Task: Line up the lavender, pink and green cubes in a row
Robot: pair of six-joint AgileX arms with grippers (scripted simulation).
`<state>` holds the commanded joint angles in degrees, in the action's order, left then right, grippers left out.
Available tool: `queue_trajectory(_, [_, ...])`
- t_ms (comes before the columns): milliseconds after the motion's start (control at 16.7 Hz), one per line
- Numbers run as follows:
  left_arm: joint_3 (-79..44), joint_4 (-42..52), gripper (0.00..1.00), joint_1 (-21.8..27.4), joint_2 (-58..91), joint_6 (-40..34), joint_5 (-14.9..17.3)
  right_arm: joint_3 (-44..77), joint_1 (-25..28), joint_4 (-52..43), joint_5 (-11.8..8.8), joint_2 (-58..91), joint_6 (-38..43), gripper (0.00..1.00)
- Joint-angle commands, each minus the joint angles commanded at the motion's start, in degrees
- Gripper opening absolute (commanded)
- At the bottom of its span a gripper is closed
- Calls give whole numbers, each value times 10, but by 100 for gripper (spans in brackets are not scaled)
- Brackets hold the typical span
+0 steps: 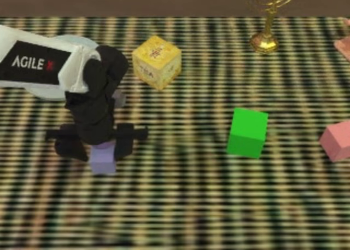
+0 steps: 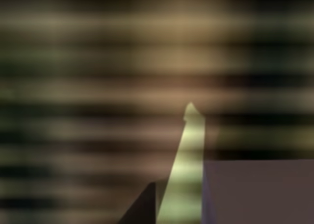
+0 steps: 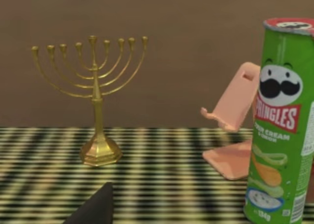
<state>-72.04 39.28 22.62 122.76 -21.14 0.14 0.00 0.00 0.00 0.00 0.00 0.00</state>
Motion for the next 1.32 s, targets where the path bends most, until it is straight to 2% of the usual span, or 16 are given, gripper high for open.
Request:
queue_trajectory(120, [0, 0, 2, 0, 0, 0, 0, 0, 0, 0, 0, 0, 0, 100])
queue_trajectory(180, [0, 0, 0, 0, 0, 0, 0, 0, 0, 0, 0, 0, 0, 100])
queue_trajectory(720, [-7, 13, 0, -1, -22, 4, -6, 0, 0, 0, 0, 0, 0, 100])
queue_trajectory(1140, [-68, 135, 0, -10, -78, 2, -7, 0, 0, 0, 0, 0, 0, 100])
queue_trajectory(1320, [-78, 152, 0, -12, -91, 3, -7, 0, 0, 0, 0, 0, 0, 100])
